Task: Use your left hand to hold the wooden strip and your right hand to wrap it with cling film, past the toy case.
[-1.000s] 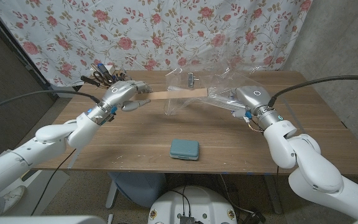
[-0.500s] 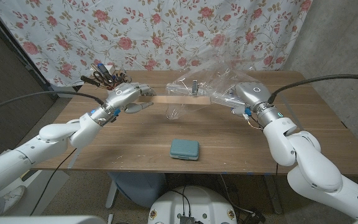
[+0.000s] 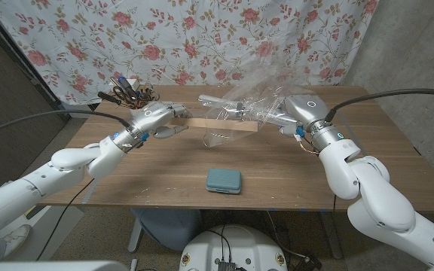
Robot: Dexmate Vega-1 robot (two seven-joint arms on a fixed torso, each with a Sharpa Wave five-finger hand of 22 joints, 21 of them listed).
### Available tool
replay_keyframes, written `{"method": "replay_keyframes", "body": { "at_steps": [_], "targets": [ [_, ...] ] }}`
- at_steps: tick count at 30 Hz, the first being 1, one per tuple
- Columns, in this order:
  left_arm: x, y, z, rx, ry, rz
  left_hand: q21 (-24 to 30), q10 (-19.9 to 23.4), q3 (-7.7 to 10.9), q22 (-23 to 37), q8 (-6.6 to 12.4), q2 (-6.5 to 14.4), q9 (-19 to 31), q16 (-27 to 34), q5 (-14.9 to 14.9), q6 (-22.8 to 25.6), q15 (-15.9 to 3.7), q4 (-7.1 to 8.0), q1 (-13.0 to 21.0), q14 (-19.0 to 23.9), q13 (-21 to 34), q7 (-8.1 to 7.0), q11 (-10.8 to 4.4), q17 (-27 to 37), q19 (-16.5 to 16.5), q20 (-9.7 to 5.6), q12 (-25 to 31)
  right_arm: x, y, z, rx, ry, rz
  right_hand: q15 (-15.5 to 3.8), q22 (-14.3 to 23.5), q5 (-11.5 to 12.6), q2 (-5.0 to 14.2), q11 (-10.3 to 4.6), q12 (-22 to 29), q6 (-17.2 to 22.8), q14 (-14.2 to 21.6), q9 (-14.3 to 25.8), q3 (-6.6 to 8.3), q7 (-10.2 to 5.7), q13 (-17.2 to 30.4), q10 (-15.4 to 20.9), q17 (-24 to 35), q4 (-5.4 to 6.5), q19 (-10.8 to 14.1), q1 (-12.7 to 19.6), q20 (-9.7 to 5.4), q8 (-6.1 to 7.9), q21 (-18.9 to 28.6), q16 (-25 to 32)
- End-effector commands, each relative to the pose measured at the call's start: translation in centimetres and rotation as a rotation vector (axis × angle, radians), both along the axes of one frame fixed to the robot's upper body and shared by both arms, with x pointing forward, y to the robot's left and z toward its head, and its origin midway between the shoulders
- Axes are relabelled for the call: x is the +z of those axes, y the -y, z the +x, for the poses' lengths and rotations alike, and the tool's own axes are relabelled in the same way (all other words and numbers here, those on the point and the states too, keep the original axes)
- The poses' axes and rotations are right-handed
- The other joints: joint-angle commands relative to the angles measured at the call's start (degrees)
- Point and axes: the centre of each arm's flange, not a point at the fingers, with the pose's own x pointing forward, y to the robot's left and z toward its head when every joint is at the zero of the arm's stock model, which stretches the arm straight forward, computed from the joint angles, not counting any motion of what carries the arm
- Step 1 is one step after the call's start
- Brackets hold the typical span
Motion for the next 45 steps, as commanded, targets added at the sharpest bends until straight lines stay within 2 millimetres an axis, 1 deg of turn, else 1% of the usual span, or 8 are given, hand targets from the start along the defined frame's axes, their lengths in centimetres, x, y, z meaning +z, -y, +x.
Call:
{"method": "replay_keyframes", "body": {
  "at_steps": [1,11,21,25,29,31,36,45],
  "targets": [
    [-0.3,0.6,0.1,0.003,-0.002,0.026,0.4,1.9,5.92,0.4,8.47,0.8,0.2,0.3,0.2,2.5,-5.41,0.34,-0.3,5.4,3.1,-2.68,-1.59,0.3,-0.2,-0.05,0.6,0.6,-0.5,-1.1,0.023,0.037,-0.001,-13.54,0.2,0.3,10.12,-15.48,20.5,0.3,14.7,0.2,4.99,-0.12,1.9,15.9,0.0,-0.80,3.4,10.1,-5.21,0.24,0.5,16.9],
    [-0.4,0.9,0.3,0.003,-0.012,0.039,0.5,1.9,5.92,0.5,8.62,0.8,0.1,0.3,0.2,2.4,-5.43,0.31,-0.4,5.4,3.3,-2.51,-1.74,0.3,-0.3,-0.06,0.5,1.1,-0.9,-1.6,0.036,0.057,-0.002,-13.54,0.1,0.3,10.14,-15.44,20.5,0.3,14.7,0.1,4.93,-0.20,1.9,15.8,0.0,-0.78,3.4,10.1,-5.21,0.13,0.5,16.8],
    [-0.2,1.3,0.5,-0.008,0.003,0.048,0.6,2.1,5.94,0.5,8.85,0.7,0.1,0.4,0.2,2.4,-5.41,0.24,-0.4,5.6,3.4,-2.66,-1.74,0.4,-0.3,-0.04,0.4,0.8,-1.9,-1.1,0.065,0.060,0.012,-13.54,0.1,0.3,10.12,-15.42,20.5,0.3,14.7,0.2,4.85,-0.33,1.9,15.8,0.0,-0.82,3.3,10.1,-5.21,0.20,0.5,16.7],
    [-0.2,1.3,1.0,-0.021,0.003,0.057,0.6,2.2,5.96,0.5,8.96,0.7,0.1,0.4,0.2,2.3,-5.40,0.25,-0.5,5.6,3.4,-2.67,-1.66,0.4,-0.3,-0.03,0.3,0.8,-2.4,-1.1,0.060,0.068,0.021,-13.55,0.0,0.3,10.13,-15.44,20.5,0.3,14.7,0.2,4.84,-0.28,1.9,15.8,0.0,-0.82,3.3,10.2,-5.21,0.20,0.5,16.6],
    [0.0,0.8,1.9,-0.045,-0.005,0.065,0.6,2.1,5.97,0.5,9.01,0.8,0.0,0.5,0.2,2.4,-5.37,0.29,-0.5,5.7,3.5,-2.51,-1.71,0.4,-0.3,-0.03,0.2,0.9,-3.0,-1.2,0.051,0.072,0.051,-13.55,0.1,0.4,10.14,-15.44,20.5,0.3,14.7,0.1,4.86,-0.14,1.9,15.8,0.0,-0.84,3.2,10.2,-5.20,0.15,0.5,16.6],
    [0.2,0.5,2.3,-0.038,-0.002,0.071,0.7,2.2,5.99,0.5,9.09,0.7,0.1,0.5,0.2,2.4,-5.38,0.26,-0.5,5.7,3.5,-2.64,-1.57,0.4,-0.3,-0.03,0.2,0.8,-3.7,-1.3,0.033,0.087,0.020,-13.55,-0.1,0.4,10.13,-15.46,20.5,0.3,14.7,0.1,4.84,-0.17,1.9,15.9,0.0,-0.83,3.0,10.2,-5.21,0.12,0.3,16.6],
    [0.5,-0.1,2.1,-0.059,0.015,0.063,0.7,2.2,6.03,0.5,9.12,0.7,0.0,0.4,0.2,2.4,-5.42,0.21,-0.5,5.7,3.6,-2.64,-1.62,0.3,-0.3,-0.06,0.1,1.0,-4.7,-1.9,0.032,0.113,0.029,-13.55,-0.2,0.4,10.13,-15.47,20.5,0.3,14.7,0.2,4.81,-0.25,1.9,15.9,0.0,-0.82,3.0,10.2,-5.21,0.13,0.3,16.5],
    [0.2,-1.0,2.7,-0.067,-0.001,0.050,0.8,2.4,6.04,0.5,9.29,0.7,-0.1,0.4,0.2,2.3,-5.39,0.22,-0.6,5.7,3.7,-2.69,-1.65,0.2,-0.3,-0.06,0.0,1.6,-5.9,-3.0,0.024,0.142,0.027,-13.55,0.0,0.4,10.11,-15.49,20.5,0.3,14.7,0.2,4.77,-0.16,1.9,16.0,0.0,-0.82,3.1,10.2,-5.20,0.14,0.4,16.5]
  ]
}}
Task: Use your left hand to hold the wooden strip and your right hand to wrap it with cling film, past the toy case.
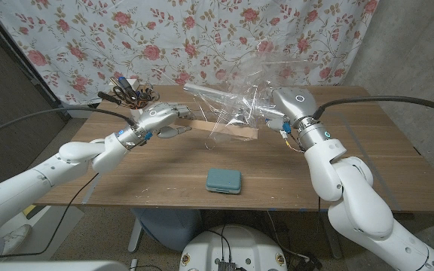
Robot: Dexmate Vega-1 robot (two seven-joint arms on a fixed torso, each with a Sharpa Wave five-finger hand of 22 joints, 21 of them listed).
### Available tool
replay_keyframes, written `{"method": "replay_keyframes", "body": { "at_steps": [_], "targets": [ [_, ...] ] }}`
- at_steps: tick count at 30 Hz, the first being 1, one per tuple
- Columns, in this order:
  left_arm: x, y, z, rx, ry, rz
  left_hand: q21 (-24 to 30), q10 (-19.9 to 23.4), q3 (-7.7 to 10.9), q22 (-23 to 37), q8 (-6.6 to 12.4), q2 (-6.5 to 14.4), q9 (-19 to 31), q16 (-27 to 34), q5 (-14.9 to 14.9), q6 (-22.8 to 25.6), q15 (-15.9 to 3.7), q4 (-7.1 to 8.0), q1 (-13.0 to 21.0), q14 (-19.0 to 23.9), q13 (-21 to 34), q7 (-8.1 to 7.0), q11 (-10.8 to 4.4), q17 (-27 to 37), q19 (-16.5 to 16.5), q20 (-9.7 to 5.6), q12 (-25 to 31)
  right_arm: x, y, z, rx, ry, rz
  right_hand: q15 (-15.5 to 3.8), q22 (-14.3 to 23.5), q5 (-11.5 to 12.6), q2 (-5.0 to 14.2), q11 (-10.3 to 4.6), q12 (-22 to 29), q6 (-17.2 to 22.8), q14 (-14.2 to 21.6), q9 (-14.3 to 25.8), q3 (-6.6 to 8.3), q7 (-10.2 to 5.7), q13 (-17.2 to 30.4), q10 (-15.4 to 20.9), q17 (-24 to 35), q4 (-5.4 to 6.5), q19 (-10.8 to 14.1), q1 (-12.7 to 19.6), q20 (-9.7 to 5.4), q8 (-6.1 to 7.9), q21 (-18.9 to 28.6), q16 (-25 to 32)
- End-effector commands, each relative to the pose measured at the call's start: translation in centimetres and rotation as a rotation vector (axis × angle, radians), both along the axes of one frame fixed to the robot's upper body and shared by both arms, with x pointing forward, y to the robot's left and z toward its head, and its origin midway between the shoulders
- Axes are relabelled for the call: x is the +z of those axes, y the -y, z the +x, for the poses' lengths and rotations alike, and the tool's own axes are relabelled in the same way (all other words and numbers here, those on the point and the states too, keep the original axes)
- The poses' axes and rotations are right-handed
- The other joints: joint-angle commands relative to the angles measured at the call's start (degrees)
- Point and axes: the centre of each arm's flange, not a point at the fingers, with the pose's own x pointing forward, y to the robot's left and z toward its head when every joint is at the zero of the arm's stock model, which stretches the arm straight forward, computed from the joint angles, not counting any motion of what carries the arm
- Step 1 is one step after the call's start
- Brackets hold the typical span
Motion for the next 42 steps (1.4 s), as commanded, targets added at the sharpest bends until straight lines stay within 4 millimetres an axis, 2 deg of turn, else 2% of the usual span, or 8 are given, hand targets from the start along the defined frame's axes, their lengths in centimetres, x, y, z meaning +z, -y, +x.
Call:
{"method": "replay_keyframes", "body": {
  "at_steps": [1,13,30,42],
  "targets": [
    [0.0,-1.0,0.7,-0.019,-0.009,-0.011,0.4,2.4,6.04,0.5,8.23,0.5,0.1,0.1,0.2,2.5,-5.39,0.21,0.2,5.8,3.5,-2.51,-1.71,0.1,-0.3,-0.07,-0.1,0.7,-1.8,-1.2,-0.007,0.036,0.008,-13.55,0.1,0.2,10.27,-15.30,20.5,0.2,14.7,0.1,4.38,-0.21,2.9,16.1,0.1,-0.44,3.1,10.0,-5.21,0.40,0.2,16.2],
    [-1.4,0.0,0.2,-0.020,-0.024,-0.012,0.5,2.4,6.07,0.5,8.40,0.5,0.0,0.2,0.2,2.6,-5.43,0.18,0.2,5.9,3.8,-2.34,-1.62,0.1,-0.3,-0.07,-0.2,0.6,-0.9,-1.6,0.006,0.039,0.023,-13.56,0.0,0.2,10.28,-15.26,20.5,0.2,14.8,0.0,4.28,-0.23,2.9,16.2,0.1,-0.44,3.2,10.1,-5.21,0.32,0.2,16.1],
    [-1.4,0.1,1.7,-0.035,-0.064,-0.003,0.6,2.5,6.06,0.5,8.58,0.6,-0.2,0.2,0.2,2.4,-5.41,0.21,0.1,6.0,3.8,-2.38,-1.74,0.2,-0.4,-0.03,-0.4,0.8,-1.8,-2.5,0.008,0.071,0.040,-13.56,-0.2,0.1,10.27,-15.22,20.5,0.2,14.8,0.5,4.11,-0.36,3.0,16.2,0.1,-0.41,3.2,10.0,-5.20,0.57,0.2,16.0],
    [-1.5,1.8,2.2,-0.036,-0.070,0.015,0.7,2.7,6.10,0.5,8.84,0.5,-0.1,0.3,0.2,2.4,-5.40,0.13,0.2,6.2,4.0,-2.32,-1.61,0.2,-0.3,0.00,-0.5,0.7,-1.3,-2.4,0.040,0.086,0.036,-13.56,-0.1,0.0,10.28,-15.25,20.5,0.2,14.8,0.5,4.03,-0.44,3.0,16.2,0.1,-0.40,3.2,10.0,-5.20,0.58,0.3,15.9]
  ]
}}
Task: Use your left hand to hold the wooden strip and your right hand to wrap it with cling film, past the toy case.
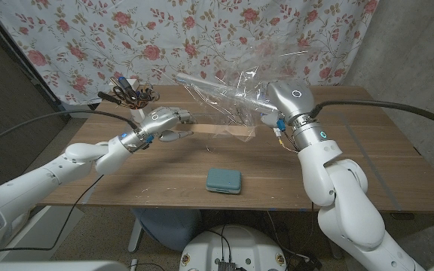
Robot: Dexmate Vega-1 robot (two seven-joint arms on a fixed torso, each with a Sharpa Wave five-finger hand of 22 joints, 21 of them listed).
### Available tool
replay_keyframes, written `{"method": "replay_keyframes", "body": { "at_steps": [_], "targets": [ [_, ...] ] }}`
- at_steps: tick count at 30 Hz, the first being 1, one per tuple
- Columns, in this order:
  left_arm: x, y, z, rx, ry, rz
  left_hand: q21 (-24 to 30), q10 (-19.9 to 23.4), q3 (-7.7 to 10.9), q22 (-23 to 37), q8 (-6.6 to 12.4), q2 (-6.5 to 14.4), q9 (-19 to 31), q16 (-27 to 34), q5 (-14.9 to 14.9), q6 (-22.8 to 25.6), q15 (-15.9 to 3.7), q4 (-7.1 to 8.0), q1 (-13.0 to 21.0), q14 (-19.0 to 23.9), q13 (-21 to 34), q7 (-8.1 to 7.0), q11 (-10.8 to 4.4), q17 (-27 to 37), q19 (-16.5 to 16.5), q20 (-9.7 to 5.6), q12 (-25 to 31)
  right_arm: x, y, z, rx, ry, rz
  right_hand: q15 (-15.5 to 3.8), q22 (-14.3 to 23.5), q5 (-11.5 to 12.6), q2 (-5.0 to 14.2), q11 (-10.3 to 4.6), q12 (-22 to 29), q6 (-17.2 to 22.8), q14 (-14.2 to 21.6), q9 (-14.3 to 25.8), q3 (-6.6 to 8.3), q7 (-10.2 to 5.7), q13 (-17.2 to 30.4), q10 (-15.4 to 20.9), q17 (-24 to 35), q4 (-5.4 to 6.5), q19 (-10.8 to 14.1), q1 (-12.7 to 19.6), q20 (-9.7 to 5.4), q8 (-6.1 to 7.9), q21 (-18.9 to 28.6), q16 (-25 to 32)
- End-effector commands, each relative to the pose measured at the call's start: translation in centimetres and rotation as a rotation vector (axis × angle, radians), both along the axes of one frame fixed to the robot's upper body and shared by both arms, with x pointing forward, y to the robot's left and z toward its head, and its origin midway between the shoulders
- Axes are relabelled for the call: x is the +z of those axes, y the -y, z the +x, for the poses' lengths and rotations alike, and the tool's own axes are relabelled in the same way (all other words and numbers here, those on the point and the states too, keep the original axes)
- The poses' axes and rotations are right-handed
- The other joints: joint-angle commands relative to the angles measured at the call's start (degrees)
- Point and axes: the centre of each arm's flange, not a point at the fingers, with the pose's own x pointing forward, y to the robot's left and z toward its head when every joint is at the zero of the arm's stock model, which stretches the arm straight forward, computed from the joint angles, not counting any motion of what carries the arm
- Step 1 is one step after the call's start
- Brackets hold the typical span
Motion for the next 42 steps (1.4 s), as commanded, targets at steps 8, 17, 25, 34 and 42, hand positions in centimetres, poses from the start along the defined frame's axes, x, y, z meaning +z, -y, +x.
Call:
{"method": "replay_keyframes", "body": {
  "at_steps": [8,17,25,34,42],
  "targets": [
    [-0.3,1.9,0.8,0.012,-0.015,0.021,0.1,2.7,6.16,0.5,8.59,0.4,0.1,0.2,0.2,2.7,-5.44,0.07,0.2,5.8,3.7,-2.17,-1.72,0.2,-0.3,-0.02,0.0,-0.2,0.6,-0.4,0.055,0.055,-0.008,-13.57,0.2,0.0,10.40,-15.54,20.5,0.4,14.8,0.1,3.91,-0.49,3.3,15.9,0.1,-0.35,3.2,9.9,-5.21,0.21,0.3,15.9],
    [0.5,2.6,1.6,0.010,-0.023,0.011,0.2,2.8,6.20,0.5,8.67,0.4,0.0,0.2,0.2,2.6,-5.42,0.14,0.1,5.9,3.7,-2.16,-1.78,0.1,-0.3,-0.01,-0.2,-1.0,0.6,-0.2,0.067,0.124,-0.054,-13.58,0.4,0.0,10.41,-15.54,20.5,0.4,14.8,0.2,3.92,-0.68,3.3,15.9,0.1,-0.39,3.1,10.0,-5.20,0.25,0.4,15.9],
    [0.9,2.8,2.0,0.015,-0.029,-0.001,0.2,2.8,6.23,0.5,8.79,0.4,0.1,0.2,0.2,2.5,-5.42,0.14,0.1,6.0,3.7,-2.27,-1.79,0.1,-0.3,-0.01,-0.4,-1.8,1.1,0.4,0.105,0.144,-0.076,-13.57,0.6,-0.2,10.46,-15.60,20.5,0.3,14.9,0.6,3.75,-1.14,3.3,15.9,0.1,-0.26,3.1,9.8,-5.20,0.49,0.4,15.9],
    [1.5,2.4,2.1,0.033,-0.026,0.001,0.3,2.8,6.24,0.5,8.90,0.3,0.0,0.3,0.2,2.5,-5.45,0.13,0.1,6.1,3.8,-2.13,-1.81,0.1,-0.3,0.02,-0.4,-2.2,1.5,0.6,0.140,0.169,-0.084,-13.57,0.7,-0.4,10.48,-15.61,20.5,0.2,14.9,1.1,3.65,-1.32,3.3,16.0,0.1,-0.27,3.0,9.7,-5.20,0.71,0.3,15.8],
    [1.6,2.2,2.3,0.037,-0.024,-0.008,0.3,2.9,6.25,0.5,8.91,0.3,-0.1,0.2,0.2,2.5,-5.44,0.15,0.1,6.0,3.9,-2.05,-1.80,0.0,-0.3,0.02,-0.5,-2.5,1.6,1.5,0.156,0.147,-0.096,-13.57,1.1,-0.5,10.48,-15.61,20.5,0.2,14.9,1.2,3.64,-1.49,3.3,16.0,0.1,-0.33,3.0,9.8,-5.19,0.76,0.4,15.8]
  ]
}}
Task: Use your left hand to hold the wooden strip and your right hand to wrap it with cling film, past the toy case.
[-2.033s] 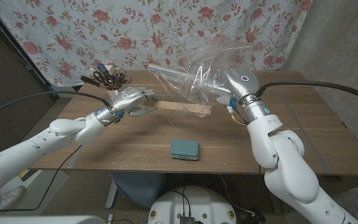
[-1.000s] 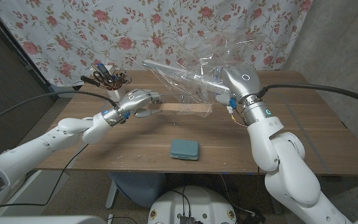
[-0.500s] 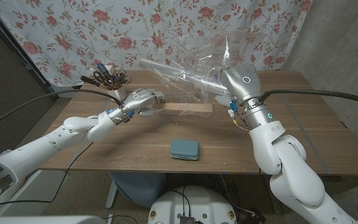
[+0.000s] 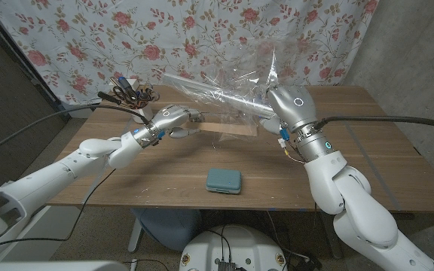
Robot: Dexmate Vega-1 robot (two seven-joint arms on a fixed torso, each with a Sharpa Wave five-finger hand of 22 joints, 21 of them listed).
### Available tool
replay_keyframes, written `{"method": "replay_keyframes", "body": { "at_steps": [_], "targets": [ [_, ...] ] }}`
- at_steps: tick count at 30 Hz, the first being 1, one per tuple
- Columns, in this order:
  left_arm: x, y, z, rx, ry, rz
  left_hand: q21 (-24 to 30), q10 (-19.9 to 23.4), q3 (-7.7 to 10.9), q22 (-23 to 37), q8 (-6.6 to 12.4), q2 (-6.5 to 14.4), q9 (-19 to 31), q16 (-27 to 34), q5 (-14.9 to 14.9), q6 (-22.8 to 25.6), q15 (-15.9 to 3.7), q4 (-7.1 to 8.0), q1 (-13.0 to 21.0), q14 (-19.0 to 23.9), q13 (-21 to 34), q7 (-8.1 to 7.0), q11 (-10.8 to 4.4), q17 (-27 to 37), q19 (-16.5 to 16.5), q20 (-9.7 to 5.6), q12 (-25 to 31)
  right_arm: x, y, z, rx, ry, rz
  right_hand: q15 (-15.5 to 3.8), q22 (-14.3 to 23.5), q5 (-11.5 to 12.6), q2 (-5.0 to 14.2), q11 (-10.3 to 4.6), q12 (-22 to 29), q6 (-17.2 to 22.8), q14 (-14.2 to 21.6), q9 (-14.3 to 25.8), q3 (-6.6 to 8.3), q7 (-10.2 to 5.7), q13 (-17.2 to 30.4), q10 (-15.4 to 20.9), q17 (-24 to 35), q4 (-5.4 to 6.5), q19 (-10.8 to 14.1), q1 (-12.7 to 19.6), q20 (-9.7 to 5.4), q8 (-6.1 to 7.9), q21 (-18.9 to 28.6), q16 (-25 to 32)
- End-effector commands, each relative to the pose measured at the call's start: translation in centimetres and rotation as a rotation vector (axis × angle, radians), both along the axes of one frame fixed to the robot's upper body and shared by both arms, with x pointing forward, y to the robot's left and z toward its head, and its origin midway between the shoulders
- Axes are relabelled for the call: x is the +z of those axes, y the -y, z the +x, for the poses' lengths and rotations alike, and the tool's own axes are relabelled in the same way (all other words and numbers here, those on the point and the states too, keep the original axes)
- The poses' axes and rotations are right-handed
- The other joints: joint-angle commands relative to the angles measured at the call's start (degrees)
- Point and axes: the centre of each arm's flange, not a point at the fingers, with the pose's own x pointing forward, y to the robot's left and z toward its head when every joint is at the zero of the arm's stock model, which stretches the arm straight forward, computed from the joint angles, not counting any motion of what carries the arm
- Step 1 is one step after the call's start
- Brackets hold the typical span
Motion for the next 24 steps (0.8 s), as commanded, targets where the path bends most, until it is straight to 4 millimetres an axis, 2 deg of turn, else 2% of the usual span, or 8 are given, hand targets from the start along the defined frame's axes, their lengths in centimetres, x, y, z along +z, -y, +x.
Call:
{"method": "replay_keyframes", "body": {
  "at_steps": [1,12,24],
  "targets": [
    [0.4,-0.3,0.4,0.011,0.002,-0.011,0.4,2.2,6.26,0.1,5.27,0.7,0.1,0.2,0.1,2.4,-5.44,0.12,0.3,6.1,3.9,-2.20,-1.76,0.2,-0.2,-0.08,0.1,-0.5,0.3,1.0,0.036,-0.010,-0.022,-13.66,0.4,-0.3,10.26,-15.60,20.5,0.3,14.8,0.2,3.63,-0.41,3.3,16.0,0.1,-0.32,2.9,10.0,-5.18,0.43,0.3,15.8],
    [0.7,-0.5,0.5,0.015,0.003,-0.029,0.5,2.3,6.29,0.1,5.40,0.6,0.0,0.2,0.1,2.4,-5.41,0.14,0.2,6.3,3.9,-2.28,-1.68,0.1,-0.2,-0.03,-0.1,-0.5,0.7,2.4,0.055,-0.032,-0.042,-13.65,0.6,-0.5,10.32,-15.62,20.5,0.3,14.8,0.7,3.51,-0.70,3.3,16.1,0.1,-0.24,2.8,9.8,-5.18,0.70,0.3,15.8],
    [0.5,-1.3,0.0,0.028,0.004,-0.090,0.6,2.3,6.35,0.1,5.51,0.7,-0.1,0.2,0.1,2.3,-5.43,0.16,0.2,6.4,4.1,-2.25,-1.65,0.1,-0.2,-0.07,-0.3,-1.0,1.0,2.7,0.090,-0.045,-0.057,-13.66,0.6,-0.9,10.35,-15.67,20.5,0.6,14.8,1.4,3.18,-1.23,3.3,16.3,0.1,-0.13,2.8,9.5,-5.18,1.24,0.3,15.8]
  ]
}}
